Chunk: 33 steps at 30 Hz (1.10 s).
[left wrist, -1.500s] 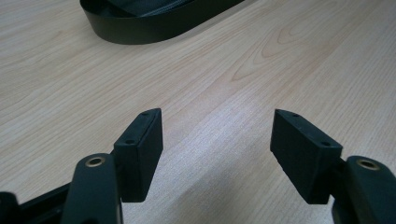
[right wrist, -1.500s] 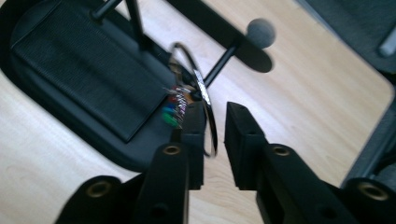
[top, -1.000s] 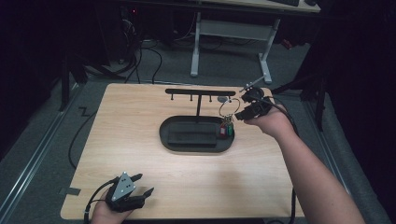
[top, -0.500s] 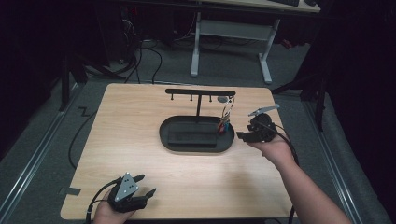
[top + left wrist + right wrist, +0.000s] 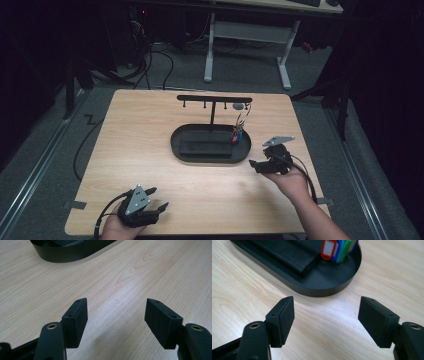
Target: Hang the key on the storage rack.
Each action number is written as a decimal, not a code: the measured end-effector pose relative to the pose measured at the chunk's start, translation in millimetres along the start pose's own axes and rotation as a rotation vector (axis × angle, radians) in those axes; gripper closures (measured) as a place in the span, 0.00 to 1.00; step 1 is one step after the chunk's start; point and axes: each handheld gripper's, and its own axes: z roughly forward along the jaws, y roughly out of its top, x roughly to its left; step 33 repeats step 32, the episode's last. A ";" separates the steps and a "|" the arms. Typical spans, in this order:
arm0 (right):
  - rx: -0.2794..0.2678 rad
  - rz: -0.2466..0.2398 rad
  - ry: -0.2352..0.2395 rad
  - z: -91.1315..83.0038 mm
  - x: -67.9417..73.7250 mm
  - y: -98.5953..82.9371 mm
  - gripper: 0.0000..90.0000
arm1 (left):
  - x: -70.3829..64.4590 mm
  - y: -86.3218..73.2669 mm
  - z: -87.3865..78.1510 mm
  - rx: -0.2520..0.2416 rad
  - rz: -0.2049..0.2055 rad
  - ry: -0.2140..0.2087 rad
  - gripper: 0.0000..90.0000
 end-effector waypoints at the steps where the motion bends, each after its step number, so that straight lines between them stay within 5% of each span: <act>1: -0.051 -0.010 -0.024 -0.2 4.3 -7.9 0.37 | -0.1 0.2 0.4 0.001 0.001 -0.001 0.39; 4: -0.070 -0.016 -0.041 3.7 12.1 -23.8 0.38 | -0.6 0.9 1.9 -0.002 -0.001 -0.006 0.39; 11: -0.147 0.091 0.010 6.5 19.6 -65.4 0.35 | -1.3 2.3 5.3 0.002 0.005 -0.020 0.39; 16: -0.297 0.143 0.001 -19.9 27.1 -101.3 0.32 | -2.9 6.7 10.7 -0.002 0.014 -0.043 0.39; 18: -0.316 0.142 -0.017 -24.3 26.7 -104.5 0.32 | -3.6 7.5 11.9 0.000 0.021 -0.047 0.39; 22: -0.269 0.156 -0.015 -17.3 22.6 -116.9 0.33 | -5.2 10.0 16.9 0.008 0.028 -0.061 0.39; 33: -0.256 0.125 -0.017 -11.8 25.3 -117.3 0.33 | -4.6 12.7 21.1 0.008 0.025 -0.084 0.40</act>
